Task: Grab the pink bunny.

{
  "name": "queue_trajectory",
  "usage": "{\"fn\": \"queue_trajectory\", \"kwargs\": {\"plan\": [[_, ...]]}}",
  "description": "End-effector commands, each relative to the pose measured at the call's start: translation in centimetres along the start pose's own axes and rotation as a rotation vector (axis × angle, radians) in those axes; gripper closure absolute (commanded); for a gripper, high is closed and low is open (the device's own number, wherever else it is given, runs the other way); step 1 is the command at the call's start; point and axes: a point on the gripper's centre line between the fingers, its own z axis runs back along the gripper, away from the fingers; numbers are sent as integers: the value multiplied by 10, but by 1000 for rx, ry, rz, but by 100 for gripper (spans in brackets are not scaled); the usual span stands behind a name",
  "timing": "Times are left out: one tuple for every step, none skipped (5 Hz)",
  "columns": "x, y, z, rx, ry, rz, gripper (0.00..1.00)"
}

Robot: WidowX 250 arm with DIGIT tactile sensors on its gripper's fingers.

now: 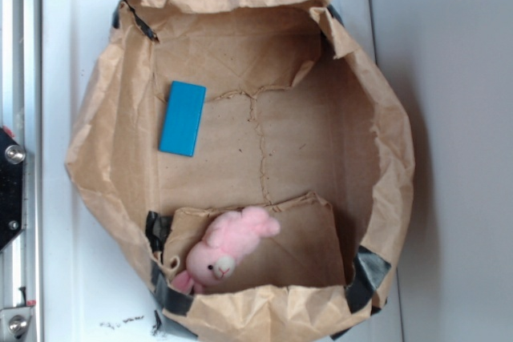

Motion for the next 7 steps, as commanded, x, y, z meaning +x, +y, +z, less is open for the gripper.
{"fn": "queue_trajectory", "kwargs": {"plan": [[0,0,0,0,0,0,0],[31,-1,0,13,30,25,0],[60,6,0,-3,22,55,0],[85,14,-7,9,31,75,0],[105,21,-22,24,9,108,0],[125,41,-58,-2,-55,170,0],[119,70,-79,-11,-6,227,0]]}}
